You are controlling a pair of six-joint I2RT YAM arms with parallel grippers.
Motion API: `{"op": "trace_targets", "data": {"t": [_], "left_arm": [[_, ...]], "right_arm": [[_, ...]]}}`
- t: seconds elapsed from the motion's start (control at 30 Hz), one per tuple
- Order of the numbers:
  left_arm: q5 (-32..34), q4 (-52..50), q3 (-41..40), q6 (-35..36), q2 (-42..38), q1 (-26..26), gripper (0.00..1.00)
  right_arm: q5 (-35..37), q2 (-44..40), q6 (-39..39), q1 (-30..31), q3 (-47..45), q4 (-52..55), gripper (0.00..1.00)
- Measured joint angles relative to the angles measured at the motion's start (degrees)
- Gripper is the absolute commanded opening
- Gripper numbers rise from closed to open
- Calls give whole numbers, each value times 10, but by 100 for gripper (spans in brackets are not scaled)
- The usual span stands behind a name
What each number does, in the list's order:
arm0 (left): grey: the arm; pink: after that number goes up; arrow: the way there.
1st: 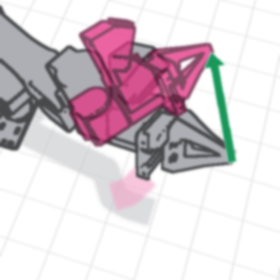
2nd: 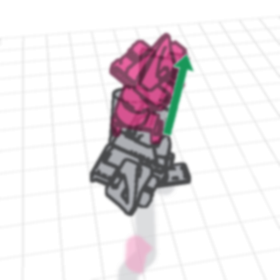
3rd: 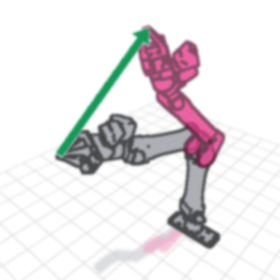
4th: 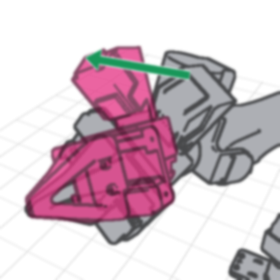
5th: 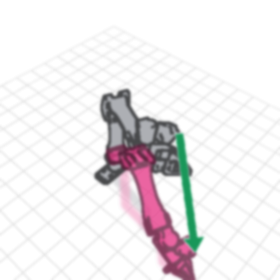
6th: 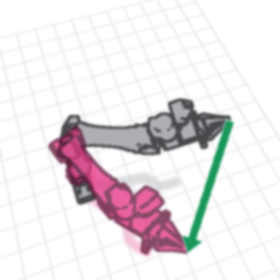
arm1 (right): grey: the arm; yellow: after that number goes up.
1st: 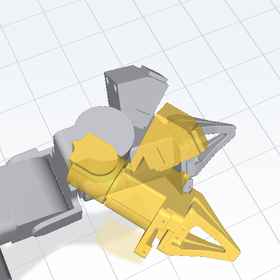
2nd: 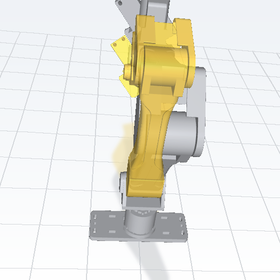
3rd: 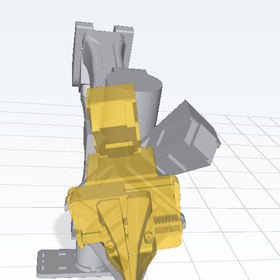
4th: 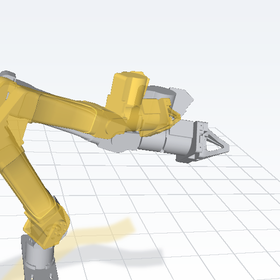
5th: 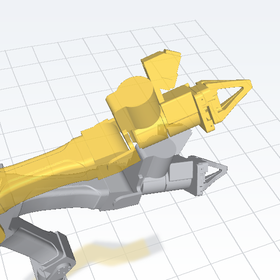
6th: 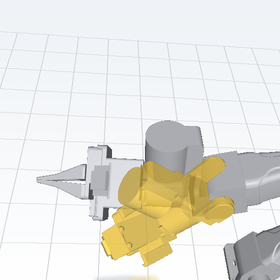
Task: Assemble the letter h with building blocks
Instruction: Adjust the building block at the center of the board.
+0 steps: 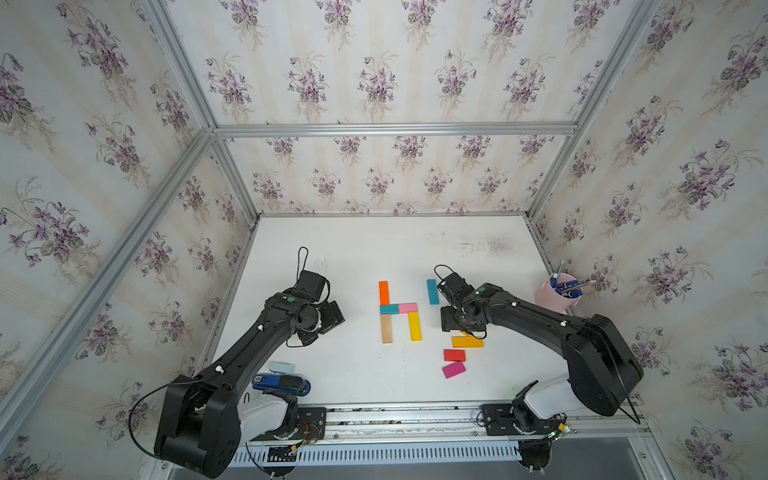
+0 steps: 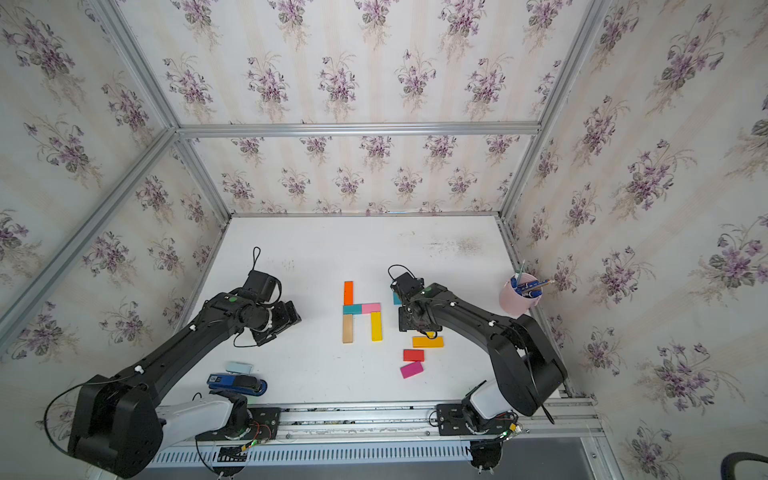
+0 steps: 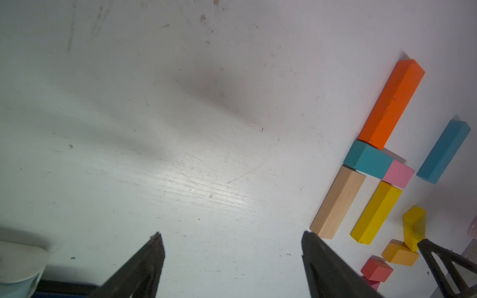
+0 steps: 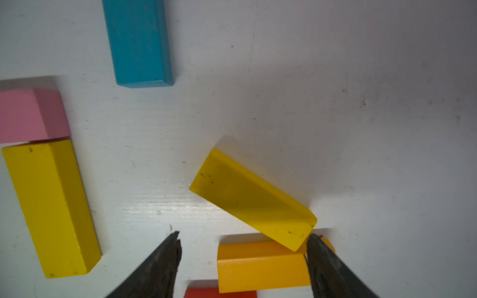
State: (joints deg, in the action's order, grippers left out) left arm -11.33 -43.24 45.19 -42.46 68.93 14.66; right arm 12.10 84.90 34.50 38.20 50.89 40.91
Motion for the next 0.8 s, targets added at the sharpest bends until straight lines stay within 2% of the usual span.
{"op": "trace_targets", "data": {"t": [0.07,0.17,0.37,0.4,0.57,0.67,0.8], "left_arm": [[0,0,3,1,-2,0,86],[0,0,4,4,-2,0,86],[0,0,4,4,8,0,86],[0,1,4,4,7,0,86],[0,1,4,6,3,0,86],[0,1,3,6,-1,0,86],[0,1,-1,6,-3,0,86]], "right_arm": [[15,-21,29,33,-3,18,79],[2,-63,76,82,-12,30,79],[-35,-94,133,97,-49,29,75],[-36,-90,133,97,-43,26,73],[-42,-7,102,77,8,-25,48],[-51,46,88,58,22,-59,42],[-57,87,73,32,26,-91,42]]}}
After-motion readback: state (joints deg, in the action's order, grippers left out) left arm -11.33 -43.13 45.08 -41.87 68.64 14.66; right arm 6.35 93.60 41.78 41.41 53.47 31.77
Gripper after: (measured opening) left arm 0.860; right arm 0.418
